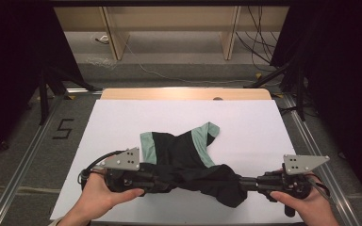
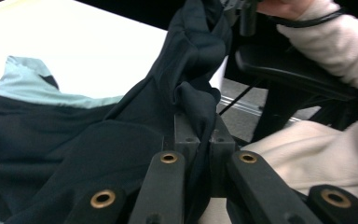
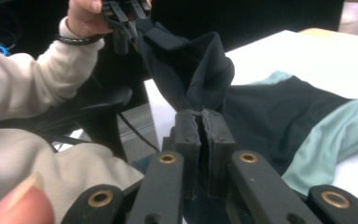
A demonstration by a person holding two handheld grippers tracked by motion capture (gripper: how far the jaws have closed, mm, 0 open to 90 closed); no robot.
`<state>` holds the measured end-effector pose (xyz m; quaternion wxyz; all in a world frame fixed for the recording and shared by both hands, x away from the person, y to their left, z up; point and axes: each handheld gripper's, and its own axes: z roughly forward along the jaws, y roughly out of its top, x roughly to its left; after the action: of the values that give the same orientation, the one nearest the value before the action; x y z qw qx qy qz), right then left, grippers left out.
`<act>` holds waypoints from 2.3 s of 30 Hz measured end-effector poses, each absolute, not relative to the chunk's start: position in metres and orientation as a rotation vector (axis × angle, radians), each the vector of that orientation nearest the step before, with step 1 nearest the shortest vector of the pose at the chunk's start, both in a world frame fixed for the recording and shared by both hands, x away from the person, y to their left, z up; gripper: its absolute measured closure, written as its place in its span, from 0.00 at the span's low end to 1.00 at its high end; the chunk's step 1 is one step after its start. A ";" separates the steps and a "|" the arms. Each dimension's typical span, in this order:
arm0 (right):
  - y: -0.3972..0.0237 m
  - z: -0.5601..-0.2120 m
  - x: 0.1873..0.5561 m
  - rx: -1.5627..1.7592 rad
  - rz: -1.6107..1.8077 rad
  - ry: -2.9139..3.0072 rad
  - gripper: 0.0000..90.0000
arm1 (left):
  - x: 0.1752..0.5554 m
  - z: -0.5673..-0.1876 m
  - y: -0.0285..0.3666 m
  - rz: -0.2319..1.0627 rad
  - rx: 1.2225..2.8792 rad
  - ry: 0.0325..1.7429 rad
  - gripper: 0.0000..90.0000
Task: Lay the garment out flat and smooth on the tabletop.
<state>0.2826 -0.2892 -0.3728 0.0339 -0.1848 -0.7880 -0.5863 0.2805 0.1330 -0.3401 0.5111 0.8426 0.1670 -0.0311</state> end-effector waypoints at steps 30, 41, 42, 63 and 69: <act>-0.262 -0.323 0.494 -1.295 -1.673 -2.956 0.72 | 0.527 -0.321 0.081 0.632 2.084 0.863 0.41; -0.280 -0.426 0.445 -1.251 -1.423 -2.857 0.64 | 0.466 -0.418 0.114 0.293 2.174 0.837 0.32; -0.281 -0.432 0.440 -1.259 -1.419 -2.847 0.64 | 0.459 -0.422 0.114 0.278 2.181 0.825 0.33; -0.209 -0.474 0.391 -0.953 -1.246 -2.932 0.55 | 0.396 -0.481 0.053 0.330 2.380 0.545 0.46; -0.195 -0.481 0.397 -0.957 -1.223 -2.976 0.56 | 0.400 -0.484 0.049 0.331 2.381 0.560 0.62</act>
<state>0.3973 -0.1946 -0.4813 -0.1077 -0.2835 -0.8814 -0.3622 0.3999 0.0487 -0.4836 0.3304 0.9104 0.2143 0.1266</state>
